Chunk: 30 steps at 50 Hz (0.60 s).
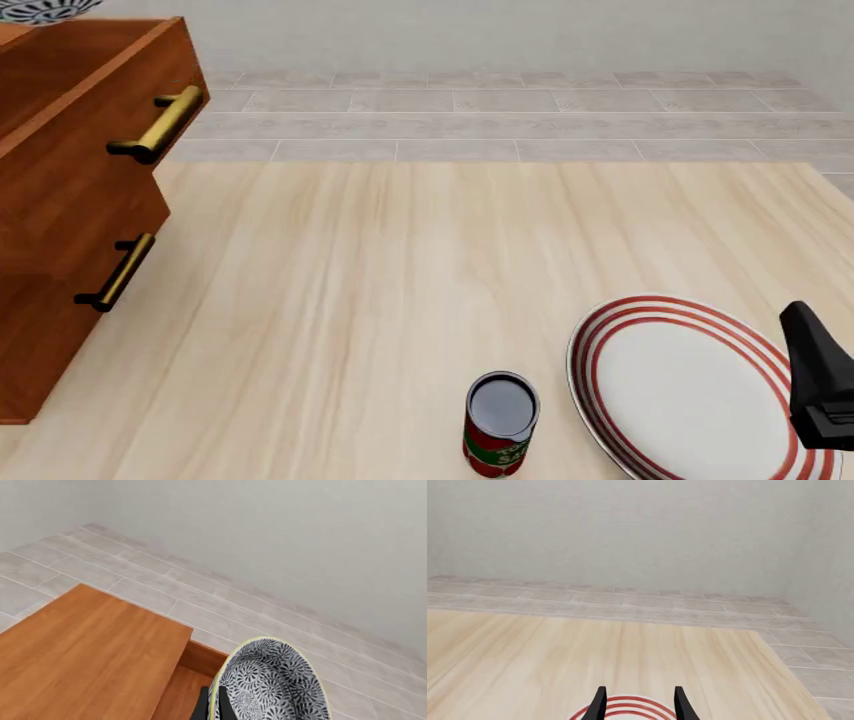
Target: Put the bowl on top of the cabinet.
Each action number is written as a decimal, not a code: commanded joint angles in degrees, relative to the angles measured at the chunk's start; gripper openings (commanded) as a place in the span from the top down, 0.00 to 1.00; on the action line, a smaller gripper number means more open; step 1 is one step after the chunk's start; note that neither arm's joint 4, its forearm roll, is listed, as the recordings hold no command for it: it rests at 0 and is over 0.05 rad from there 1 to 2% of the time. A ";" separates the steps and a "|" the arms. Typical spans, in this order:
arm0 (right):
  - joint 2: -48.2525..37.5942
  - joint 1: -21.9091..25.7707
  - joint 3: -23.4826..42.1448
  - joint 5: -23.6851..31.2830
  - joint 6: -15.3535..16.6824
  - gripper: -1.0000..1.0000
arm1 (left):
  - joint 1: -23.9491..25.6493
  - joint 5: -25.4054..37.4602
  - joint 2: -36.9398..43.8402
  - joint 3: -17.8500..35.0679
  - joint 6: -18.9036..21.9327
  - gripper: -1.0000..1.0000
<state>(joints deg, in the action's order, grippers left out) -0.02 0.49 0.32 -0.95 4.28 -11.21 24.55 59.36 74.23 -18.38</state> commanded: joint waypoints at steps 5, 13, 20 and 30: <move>0.00 0.07 -0.06 0.06 0.28 0.00 | -3.24 -1.59 1.17 -0.52 -0.29 1.00; -0.01 0.17 -0.11 0.13 0.45 0.00 | -4.71 -1.52 2.18 0.36 -0.56 1.00; -0.01 0.24 -0.04 0.23 0.64 0.00 | -6.86 -1.33 3.68 1.76 -0.99 1.00; -0.01 0.31 -0.06 0.19 0.60 0.00 | -8.68 -0.93 4.27 2.58 -1.23 1.00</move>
<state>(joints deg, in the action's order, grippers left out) -0.03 0.73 0.25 -0.77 4.81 -17.88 23.52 62.86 75.57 -19.58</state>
